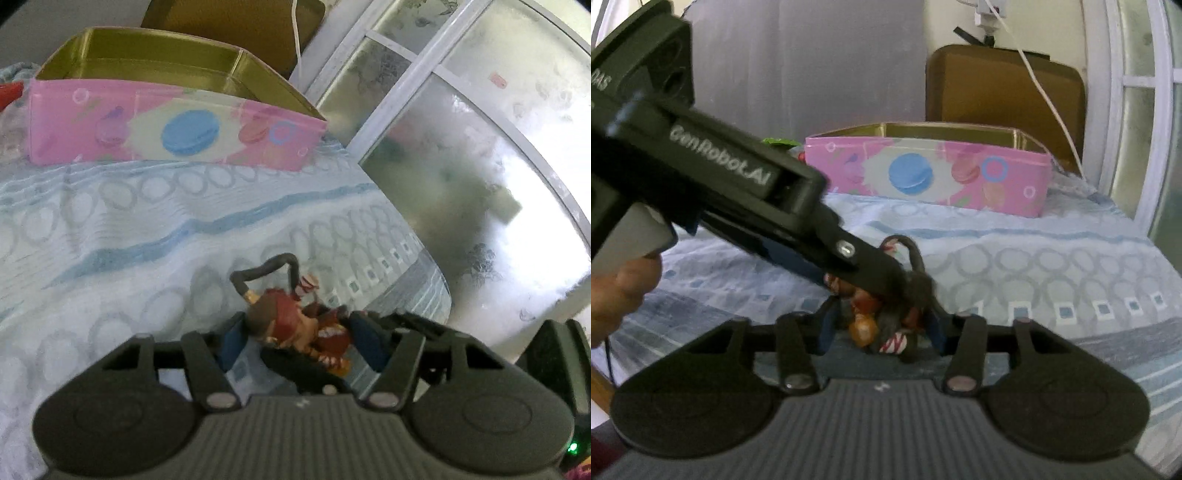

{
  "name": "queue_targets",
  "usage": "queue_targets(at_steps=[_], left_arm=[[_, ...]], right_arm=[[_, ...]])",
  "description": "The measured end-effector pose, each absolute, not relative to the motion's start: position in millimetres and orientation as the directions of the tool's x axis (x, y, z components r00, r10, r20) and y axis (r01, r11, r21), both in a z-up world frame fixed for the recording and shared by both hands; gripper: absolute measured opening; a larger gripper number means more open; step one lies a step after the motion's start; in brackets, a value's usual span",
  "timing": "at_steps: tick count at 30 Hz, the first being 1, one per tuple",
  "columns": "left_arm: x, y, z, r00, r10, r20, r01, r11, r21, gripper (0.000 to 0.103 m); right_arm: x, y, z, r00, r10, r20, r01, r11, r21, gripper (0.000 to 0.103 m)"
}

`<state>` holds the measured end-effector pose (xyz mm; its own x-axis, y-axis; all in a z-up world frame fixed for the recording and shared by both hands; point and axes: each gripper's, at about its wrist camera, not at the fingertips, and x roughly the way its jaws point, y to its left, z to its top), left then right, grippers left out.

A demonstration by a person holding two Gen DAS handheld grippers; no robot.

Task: Organize rigid objects
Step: 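Grasp the figurine keychain with the right tool and drop it into the tin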

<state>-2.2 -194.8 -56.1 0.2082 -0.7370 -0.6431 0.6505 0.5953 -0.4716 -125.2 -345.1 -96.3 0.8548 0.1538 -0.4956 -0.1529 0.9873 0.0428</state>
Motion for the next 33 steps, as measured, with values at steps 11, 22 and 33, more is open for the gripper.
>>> queue_targets(at_steps=[11,22,33], left_arm=[[84,-200,43,0.483,-0.698,-0.528,0.636,0.695,-0.337,0.062],[119,-167,15,0.604,-0.579,-0.547,0.51,0.809,-0.293,0.068],[15,39,-33,0.818,-0.19,-0.543,0.198,0.979,-0.043,0.073]], right_arm=[[-5,-349,-22,0.933,0.21,-0.293,-0.213,0.977,0.022,0.043],[26,-374,-47,0.924,0.127,-0.362,-0.094,0.99,0.106,0.045],[-17,-282,-66,0.789,0.418,-0.45,-0.331,0.907,0.262,0.051]])
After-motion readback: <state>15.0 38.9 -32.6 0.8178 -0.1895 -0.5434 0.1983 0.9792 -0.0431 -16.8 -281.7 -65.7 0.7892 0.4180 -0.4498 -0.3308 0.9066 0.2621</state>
